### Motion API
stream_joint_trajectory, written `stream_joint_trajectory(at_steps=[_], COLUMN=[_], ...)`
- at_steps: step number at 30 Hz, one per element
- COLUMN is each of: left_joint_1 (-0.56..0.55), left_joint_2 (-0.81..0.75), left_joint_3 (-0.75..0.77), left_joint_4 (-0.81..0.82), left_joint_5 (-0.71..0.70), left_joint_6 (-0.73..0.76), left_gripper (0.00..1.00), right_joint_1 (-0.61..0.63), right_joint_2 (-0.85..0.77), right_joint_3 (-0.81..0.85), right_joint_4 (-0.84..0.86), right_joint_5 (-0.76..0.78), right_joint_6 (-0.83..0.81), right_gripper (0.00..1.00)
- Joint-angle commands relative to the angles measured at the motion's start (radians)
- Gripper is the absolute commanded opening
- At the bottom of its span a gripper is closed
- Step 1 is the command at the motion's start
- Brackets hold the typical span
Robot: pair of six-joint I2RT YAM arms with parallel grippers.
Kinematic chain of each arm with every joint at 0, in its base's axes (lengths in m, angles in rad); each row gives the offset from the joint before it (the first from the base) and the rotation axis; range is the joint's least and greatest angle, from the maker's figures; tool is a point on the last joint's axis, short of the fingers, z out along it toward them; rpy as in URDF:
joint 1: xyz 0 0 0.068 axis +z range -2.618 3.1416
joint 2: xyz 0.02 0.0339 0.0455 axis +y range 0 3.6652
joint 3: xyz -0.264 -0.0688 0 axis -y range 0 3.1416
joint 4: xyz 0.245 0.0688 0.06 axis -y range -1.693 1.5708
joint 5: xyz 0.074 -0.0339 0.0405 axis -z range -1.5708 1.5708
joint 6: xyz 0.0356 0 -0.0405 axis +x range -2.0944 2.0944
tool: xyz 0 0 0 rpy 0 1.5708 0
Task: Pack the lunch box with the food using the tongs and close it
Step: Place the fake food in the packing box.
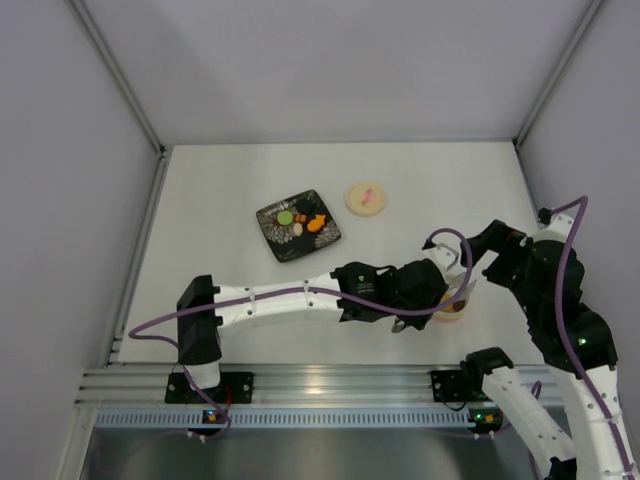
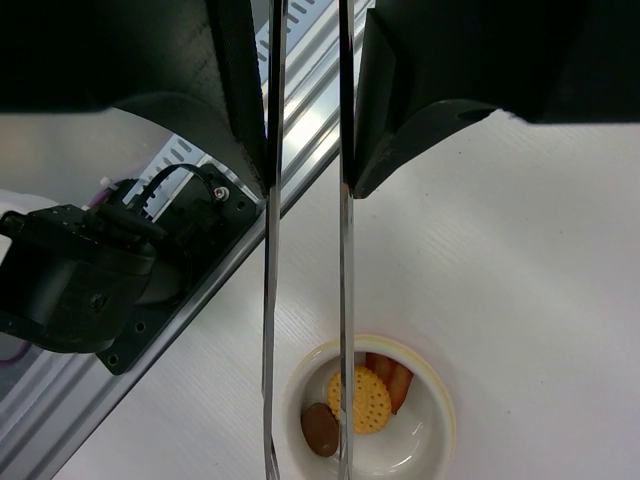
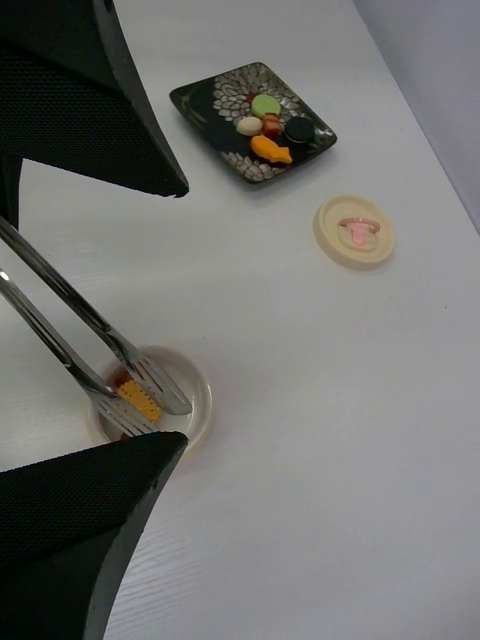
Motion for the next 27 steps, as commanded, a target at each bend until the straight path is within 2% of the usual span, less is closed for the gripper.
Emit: stream_joint_trajectory(at_steps=[1,7,14,21,24,27], left_joint_1=[-0.002,-0.001,0.039,0.242,0.395,0.496], left_joint_2=[0.003,-0.015,-0.110,-0.343,-0.417,-0.448], left_joint_3=[0.047,0.044,0.006,-0.210,-0.313,-0.385], left_joint_4=[0.056,0.041,-0.063,-0.092,-0.086,-0.083], left_joint_5=[-0.007,-0.036,-0.206,-0.270,-0.260,-0.244], left_joint_6=[0.012,0.012,-0.028,-0.086,-0.085,-0.065], left_gripper=[0.42,0.42,0.42,0.42,0.43,0.44], right_joint_1=[-0.015,-0.015,-0.015,-0.015,-0.015,-0.015], right_joint_2=[-0.014,-0.012,-0.014,-0.015,-0.012,-0.012], right_joint_3=[0.023,0.020,0.026,0.020,0.017,0.013], right_joint_4=[-0.037,-0.035,-0.038,-0.032,-0.026,-0.020], right_joint_5=[0.017,0.017,0.017,0.008,-0.001,-0.015], right_joint_6=[-0.016,-0.016,-0.018,-0.015,-0.009,-0.004], right_gripper=[0.99,0.99,0.99,0.99,0.99,0.99])
